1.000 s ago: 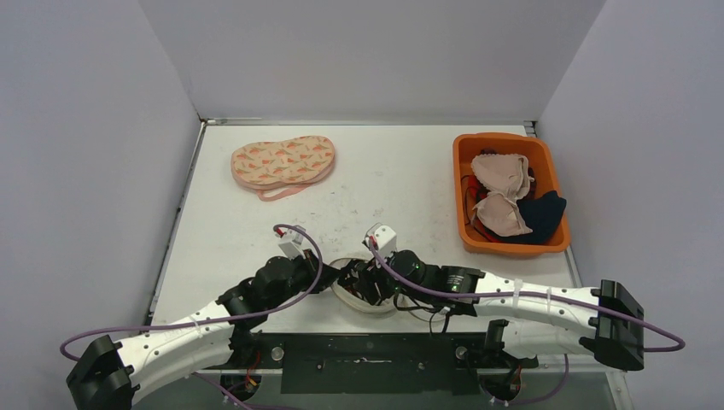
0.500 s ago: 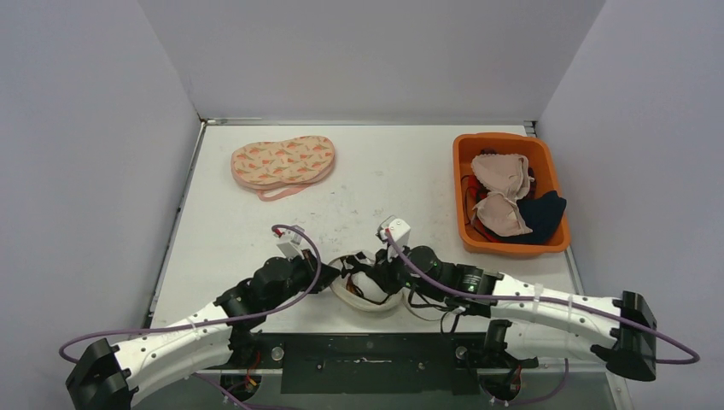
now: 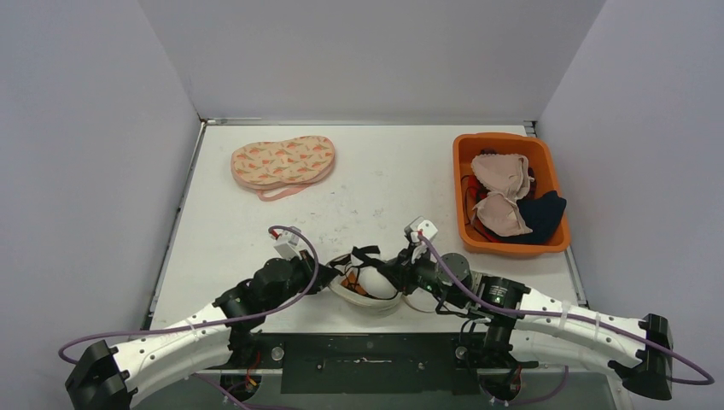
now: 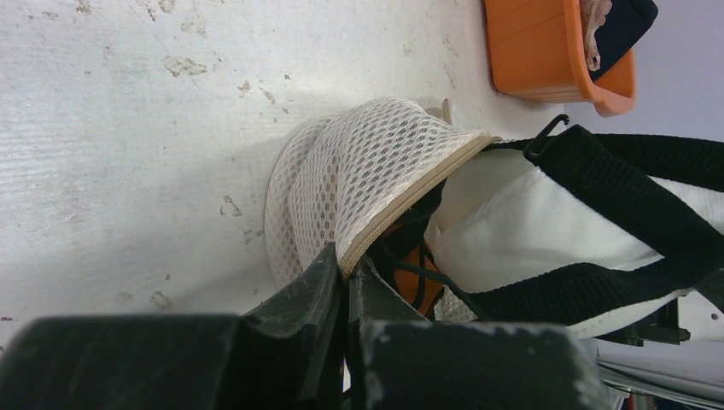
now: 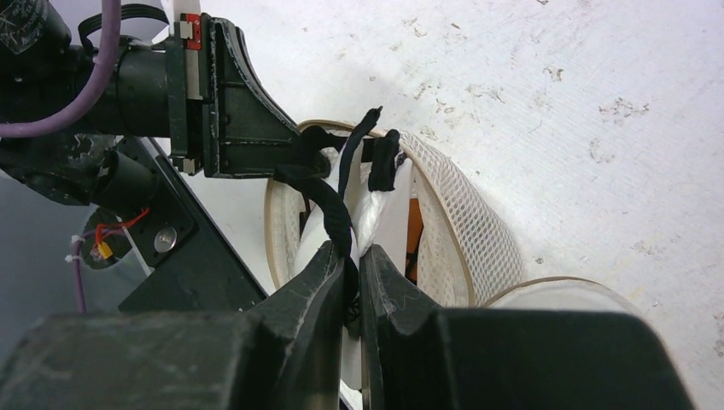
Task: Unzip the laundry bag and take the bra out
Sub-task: Pick up the bra from the laundry bag.
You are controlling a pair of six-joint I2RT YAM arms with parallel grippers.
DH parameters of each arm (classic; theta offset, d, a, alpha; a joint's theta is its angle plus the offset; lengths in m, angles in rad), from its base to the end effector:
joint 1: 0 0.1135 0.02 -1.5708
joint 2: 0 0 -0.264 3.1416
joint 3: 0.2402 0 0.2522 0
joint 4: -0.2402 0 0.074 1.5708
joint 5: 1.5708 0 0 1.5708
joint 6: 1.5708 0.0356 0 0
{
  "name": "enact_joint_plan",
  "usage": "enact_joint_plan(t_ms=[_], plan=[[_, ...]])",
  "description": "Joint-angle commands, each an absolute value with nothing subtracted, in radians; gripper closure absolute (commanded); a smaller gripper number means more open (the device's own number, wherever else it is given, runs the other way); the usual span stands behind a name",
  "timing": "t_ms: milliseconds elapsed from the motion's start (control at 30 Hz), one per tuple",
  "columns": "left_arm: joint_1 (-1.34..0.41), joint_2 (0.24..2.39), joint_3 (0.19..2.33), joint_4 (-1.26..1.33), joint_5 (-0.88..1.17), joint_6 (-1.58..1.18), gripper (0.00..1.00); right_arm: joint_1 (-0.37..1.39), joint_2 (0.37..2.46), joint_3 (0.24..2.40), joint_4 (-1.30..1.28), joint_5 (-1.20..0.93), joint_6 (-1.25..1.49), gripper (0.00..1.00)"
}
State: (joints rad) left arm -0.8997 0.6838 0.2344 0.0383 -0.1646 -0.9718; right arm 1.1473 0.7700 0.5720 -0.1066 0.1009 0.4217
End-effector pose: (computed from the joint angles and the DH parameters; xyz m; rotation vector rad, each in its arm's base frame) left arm 0.1054 -0.1233 0.1843 -0.1917 2.1241 -1.0187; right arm 0.0800 0.1689 0.2751 -0.6384 1.8900 0.9624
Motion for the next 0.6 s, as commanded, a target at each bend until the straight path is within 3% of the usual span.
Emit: enact_joint_plan(t_ms=[0, 167, 367, 500, 567], plan=[[-0.896, 0.686, 0.245, 0.050, -0.181, -0.992, 1.00, 1.134, 0.785, 0.533, 0.024, 0.122, 0.475, 0.95], [-0.895, 0.692, 0.254, 0.057, -0.177, -1.000, 1.00, 1.112, 0.801, 0.466, 0.118, 0.039, 0.558, 0.93], [-0.894, 0.709, 0.256, 0.071, -0.165, -1.006, 1.00, 1.089, 0.814, 0.454, 0.148, -0.090, 0.587, 0.50], [-0.895, 0.719, 0.255, 0.077, -0.161, -1.010, 1.00, 1.086, 0.835, 0.467, 0.129, -0.134, 0.576, 0.38], [-0.896, 0.720, 0.255, 0.078, -0.161, -1.009, 1.00, 1.083, 0.853, 0.482, 0.105, -0.167, 0.560, 0.36]])
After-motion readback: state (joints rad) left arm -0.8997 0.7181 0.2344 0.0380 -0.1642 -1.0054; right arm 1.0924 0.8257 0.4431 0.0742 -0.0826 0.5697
